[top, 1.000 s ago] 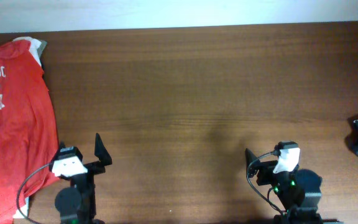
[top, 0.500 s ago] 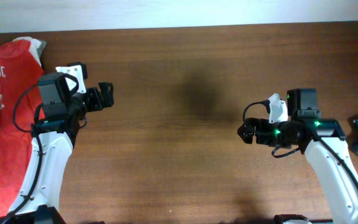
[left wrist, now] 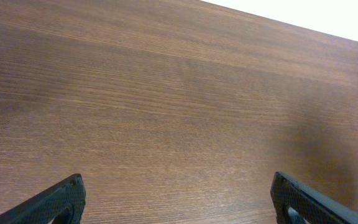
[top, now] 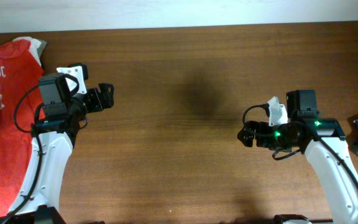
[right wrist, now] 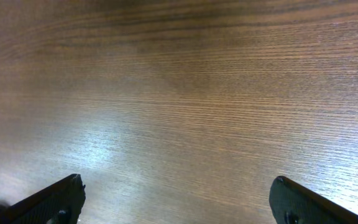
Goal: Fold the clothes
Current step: 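Move the left gripper to the red T-shirt and pinch its fabric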
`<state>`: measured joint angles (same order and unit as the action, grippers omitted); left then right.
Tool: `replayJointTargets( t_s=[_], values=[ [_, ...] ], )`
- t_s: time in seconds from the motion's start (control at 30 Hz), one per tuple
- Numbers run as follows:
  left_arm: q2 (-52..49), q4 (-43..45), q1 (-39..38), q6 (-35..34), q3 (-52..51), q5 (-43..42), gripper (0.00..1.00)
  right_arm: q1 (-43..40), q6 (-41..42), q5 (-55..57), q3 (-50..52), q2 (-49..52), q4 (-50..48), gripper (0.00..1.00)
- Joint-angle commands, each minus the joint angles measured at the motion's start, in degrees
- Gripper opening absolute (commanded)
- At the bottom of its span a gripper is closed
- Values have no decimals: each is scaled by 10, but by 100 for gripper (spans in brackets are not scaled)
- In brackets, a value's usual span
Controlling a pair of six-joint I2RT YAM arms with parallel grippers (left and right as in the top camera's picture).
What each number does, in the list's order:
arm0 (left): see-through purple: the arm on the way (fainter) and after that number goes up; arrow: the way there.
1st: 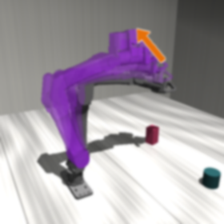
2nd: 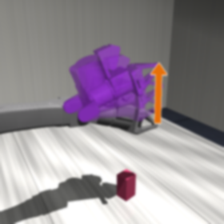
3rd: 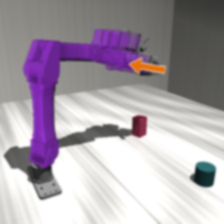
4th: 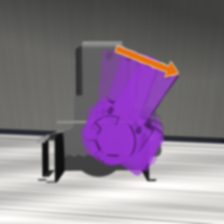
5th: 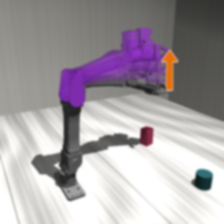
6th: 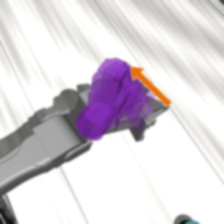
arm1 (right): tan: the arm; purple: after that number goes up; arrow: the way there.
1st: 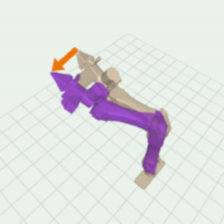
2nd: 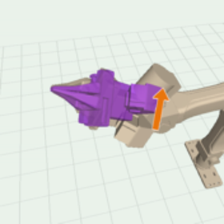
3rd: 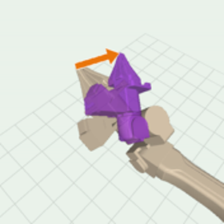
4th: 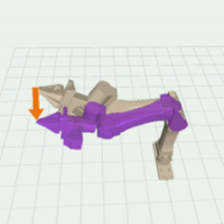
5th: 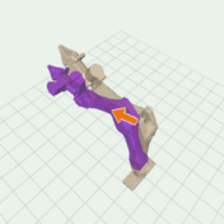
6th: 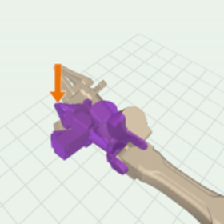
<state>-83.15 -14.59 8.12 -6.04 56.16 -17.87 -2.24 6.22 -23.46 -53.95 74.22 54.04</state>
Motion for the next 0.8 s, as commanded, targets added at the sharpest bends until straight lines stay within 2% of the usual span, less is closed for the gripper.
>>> replayJointTargets(
  t_s=[0.0,0.13,0.17,0.2,0.27,0.37,0.53,0.6,0.63,0.7,0.77],
  values=[
    [3,-28,-1,-3,10,-52,95,3,-1,3,-12,1,11,99],
    [3,-60,-1,-4,10,7,89,3,-2,9,-12,1,73,99],
    [2,-56,-1,-25,12,47,76,3,-2,28,-12,2,86,99],
    [2,-56,-1,-43,16,93,72,3,-2,38,-12,3,98,99],
    [1,-56,8,-52,32,158,72,3,-2,41,-12,7,127,99],
    [-43,-62,63,-52,76,162,72,3,-2,40,-12,10,137,99],
    [-195,-185,139,-66,186,183,71,3,-2,37,-12,11,162,99],
    [-233,-202,152,-66,201,203,71,3,-2,4,-13,11,162,98],
    [-248,-210,153,-66,205,235,65,3,-1,-11,-13,11,162,99],
    [-260,-215,153,-66,206,298,64,3,-1,-19,-13,11,162,99],
    [-274,-217,153,-65,206,312,64,3,1,-19,-13,11,162,99]
  ],
)
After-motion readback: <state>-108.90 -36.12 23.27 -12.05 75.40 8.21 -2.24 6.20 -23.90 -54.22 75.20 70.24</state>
